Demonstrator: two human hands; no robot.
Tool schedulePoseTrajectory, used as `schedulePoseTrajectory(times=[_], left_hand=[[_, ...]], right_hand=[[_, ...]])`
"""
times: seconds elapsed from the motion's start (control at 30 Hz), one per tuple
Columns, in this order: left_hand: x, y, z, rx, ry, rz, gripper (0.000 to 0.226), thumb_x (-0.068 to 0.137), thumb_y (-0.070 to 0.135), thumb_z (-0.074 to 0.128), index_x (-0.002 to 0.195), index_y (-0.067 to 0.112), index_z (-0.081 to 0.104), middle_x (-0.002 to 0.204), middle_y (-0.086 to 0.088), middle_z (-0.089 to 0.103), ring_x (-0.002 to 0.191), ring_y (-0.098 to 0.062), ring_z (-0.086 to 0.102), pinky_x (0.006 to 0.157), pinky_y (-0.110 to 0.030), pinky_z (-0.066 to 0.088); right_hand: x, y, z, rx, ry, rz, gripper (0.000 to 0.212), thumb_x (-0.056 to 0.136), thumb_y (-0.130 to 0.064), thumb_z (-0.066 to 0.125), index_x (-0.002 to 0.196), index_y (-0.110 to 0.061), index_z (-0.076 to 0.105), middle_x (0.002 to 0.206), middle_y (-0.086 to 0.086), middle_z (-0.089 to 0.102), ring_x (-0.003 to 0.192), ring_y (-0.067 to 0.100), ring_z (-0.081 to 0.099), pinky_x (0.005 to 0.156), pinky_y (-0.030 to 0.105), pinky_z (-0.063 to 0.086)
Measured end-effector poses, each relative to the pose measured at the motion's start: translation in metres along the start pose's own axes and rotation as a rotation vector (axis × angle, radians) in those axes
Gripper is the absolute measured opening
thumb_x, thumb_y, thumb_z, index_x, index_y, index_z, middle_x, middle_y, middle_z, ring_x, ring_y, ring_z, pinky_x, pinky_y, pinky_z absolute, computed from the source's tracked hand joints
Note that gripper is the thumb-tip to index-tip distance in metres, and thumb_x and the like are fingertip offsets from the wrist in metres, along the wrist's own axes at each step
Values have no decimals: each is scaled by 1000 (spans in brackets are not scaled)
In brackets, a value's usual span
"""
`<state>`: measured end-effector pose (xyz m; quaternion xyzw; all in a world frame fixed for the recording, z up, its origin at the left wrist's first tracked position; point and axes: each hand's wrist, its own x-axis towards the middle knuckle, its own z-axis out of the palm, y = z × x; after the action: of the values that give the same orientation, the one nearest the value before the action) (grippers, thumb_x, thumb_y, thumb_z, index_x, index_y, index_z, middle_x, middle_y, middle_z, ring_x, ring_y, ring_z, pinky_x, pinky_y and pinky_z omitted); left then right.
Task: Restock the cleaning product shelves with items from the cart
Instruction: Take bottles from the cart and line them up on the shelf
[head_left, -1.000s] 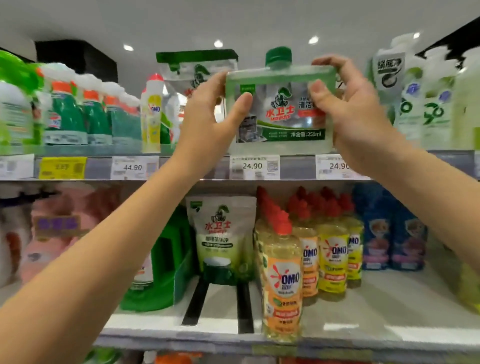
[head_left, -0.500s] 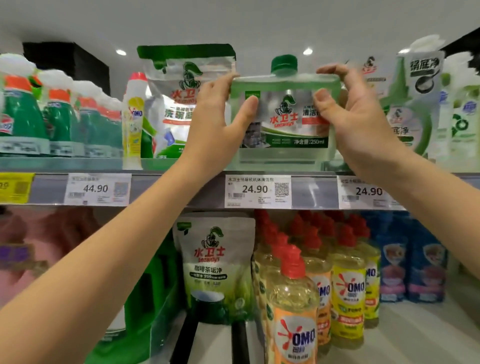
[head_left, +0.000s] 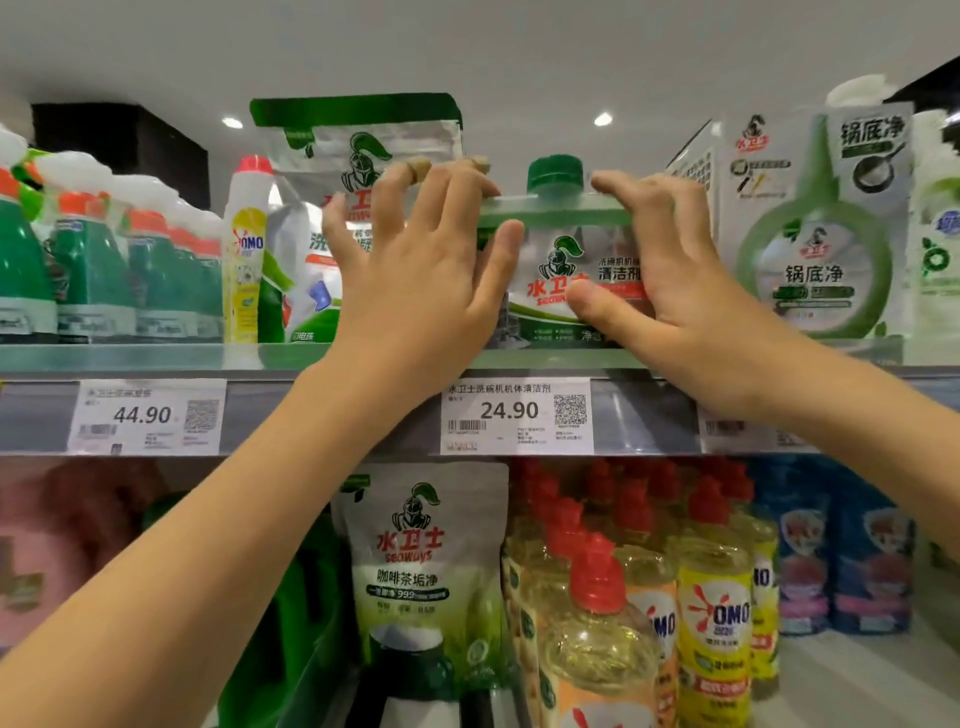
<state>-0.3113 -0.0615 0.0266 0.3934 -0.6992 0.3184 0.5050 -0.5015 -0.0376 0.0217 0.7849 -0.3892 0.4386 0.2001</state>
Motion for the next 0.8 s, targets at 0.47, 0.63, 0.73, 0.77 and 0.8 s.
schedulePoseTrajectory(times=[0.47, 0.63, 0.73, 0.77, 0.8], left_hand=[[-3, -1, 3, 77, -1, -3, 48, 99, 48, 19, 139, 27, 35, 149, 8, 30, 142, -20, 16, 112, -62, 3], [-14, 4, -6, 110, 40, 16, 56, 100, 50, 25, 150, 27, 24, 160, 6, 14, 147, -21, 8, 111, -63, -1], [-31, 8, -21, 46, 89, 39, 51, 97, 49, 32, 142, 26, 40, 155, 3, 28, 144, -21, 21, 111, -62, 5], [-39, 9, -27, 17, 108, 37, 47, 97, 47, 37, 137, 25, 45, 151, 2, 35, 141, -21, 27, 112, -62, 8], [-49, 9, -34, -13, 120, 28, 43, 96, 44, 41, 133, 23, 48, 146, 1, 41, 137, -21, 33, 112, -62, 12]], right_hand=[[-1, 0, 2, 29, 52, 0, 72, 86, -49, 48, 147, -20, 23, 150, 5, 10, 143, 19, 12, 118, 39, 18], [-4, -2, -1, 16, 117, -17, 79, 88, -49, 50, 152, -16, 19, 156, 3, 13, 146, 15, 9, 117, 30, 10], [-18, -12, -7, 31, 233, -61, 67, 91, -44, 51, 148, -15, 31, 153, 4, 24, 144, 16, 17, 116, 25, 12], [-26, -18, -9, 28, 268, -89, 60, 92, -42, 51, 143, -13, 38, 149, 6, 30, 141, 18, 22, 115, 23, 15], [-36, -26, -10, 36, 291, -117, 54, 92, -40, 52, 137, -12, 44, 143, 7, 36, 138, 20, 28, 113, 21, 17]])
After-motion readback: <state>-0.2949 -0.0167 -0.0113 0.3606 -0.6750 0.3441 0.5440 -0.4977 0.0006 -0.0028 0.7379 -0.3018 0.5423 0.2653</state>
